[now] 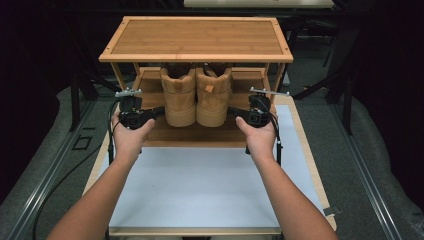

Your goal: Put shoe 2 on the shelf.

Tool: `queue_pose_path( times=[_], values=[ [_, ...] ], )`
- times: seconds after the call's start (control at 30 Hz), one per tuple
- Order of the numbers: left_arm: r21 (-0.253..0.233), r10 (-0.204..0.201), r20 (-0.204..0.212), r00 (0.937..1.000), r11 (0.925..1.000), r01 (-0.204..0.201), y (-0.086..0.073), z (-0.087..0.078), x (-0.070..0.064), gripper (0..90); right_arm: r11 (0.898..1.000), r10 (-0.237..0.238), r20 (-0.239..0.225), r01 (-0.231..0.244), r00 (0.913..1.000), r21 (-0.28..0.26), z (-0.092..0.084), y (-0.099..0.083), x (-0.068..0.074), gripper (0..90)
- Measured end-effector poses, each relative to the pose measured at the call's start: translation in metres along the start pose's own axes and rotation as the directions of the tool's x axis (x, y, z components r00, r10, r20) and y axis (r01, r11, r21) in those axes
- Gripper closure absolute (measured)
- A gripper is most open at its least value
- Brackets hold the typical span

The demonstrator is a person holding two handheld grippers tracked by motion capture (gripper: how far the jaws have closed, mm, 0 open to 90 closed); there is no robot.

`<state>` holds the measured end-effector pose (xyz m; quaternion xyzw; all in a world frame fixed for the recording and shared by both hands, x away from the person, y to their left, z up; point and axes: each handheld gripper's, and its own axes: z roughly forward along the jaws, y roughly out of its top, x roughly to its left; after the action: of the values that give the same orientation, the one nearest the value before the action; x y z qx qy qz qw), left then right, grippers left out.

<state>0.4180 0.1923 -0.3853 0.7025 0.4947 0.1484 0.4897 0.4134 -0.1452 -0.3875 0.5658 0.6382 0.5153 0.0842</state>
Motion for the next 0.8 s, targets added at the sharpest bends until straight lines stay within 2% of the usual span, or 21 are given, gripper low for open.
queue_pose_path(
  times=[0.1,0.17,0.2,0.37,0.5,0.53,0.57,0.67,0.8],
  values=[
    [0.000,-0.003,-0.007,1.0000,1.0000,0.003,0.003,0.002,0.001,90.0,1.000,0.001,0.003,-0.001,1.0000,-0.002,0.004,0.004,0.000,90.0],
    [-0.013,-0.011,0.006,0.9999,0.9999,0.011,0.005,0.005,0.004,90.0,1.000,0.000,0.006,0.000,1.0000,-0.013,0.006,0.007,0.000,90.0],
    [-0.017,-0.016,0.005,0.9999,0.9997,0.016,0.006,0.007,0.005,90.0,1.000,-0.004,0.021,0.004,0.9998,-0.008,0.006,0.008,0.000,90.0],
    [-0.016,-0.026,0.006,0.9996,0.9995,0.026,0.006,0.012,0.007,90.0,1.000,-0.003,0.036,0.004,0.9993,-0.010,0.012,0.011,-0.003,90.0],
    [-0.016,-0.029,-0.012,0.9995,0.9995,0.029,0.006,0.016,0.010,90.0,1.000,0.011,0.022,-0.010,0.9997,-0.004,0.016,0.011,-0.005,90.0],
    [-0.019,-0.040,-0.017,0.9991,0.9990,0.040,0.006,0.018,0.012,90.0,1.000,0.008,0.021,-0.008,0.9997,0.007,0.018,0.011,-0.005,90.0],
    [-0.015,-0.045,-0.010,0.9989,0.9989,0.045,0.006,0.019,0.014,90.0,1.000,0.005,0.022,-0.004,0.9998,-0.009,0.020,0.010,-0.004,90.0],
    [-0.011,-0.045,-0.002,0.9990,0.9989,0.045,0.007,0.021,0.014,90.0,1.000,0.006,0.039,-0.006,0.9992,-0.004,0.021,0.011,-0.005,90.0],
    [-0.018,-0.053,-0.004,0.9986,0.9984,0.053,0.008,0.024,0.014,90.0,1.000,0.025,0.031,-0.025,0.9992,-0.010,0.023,0.014,-0.008,90.0]
  ],
)
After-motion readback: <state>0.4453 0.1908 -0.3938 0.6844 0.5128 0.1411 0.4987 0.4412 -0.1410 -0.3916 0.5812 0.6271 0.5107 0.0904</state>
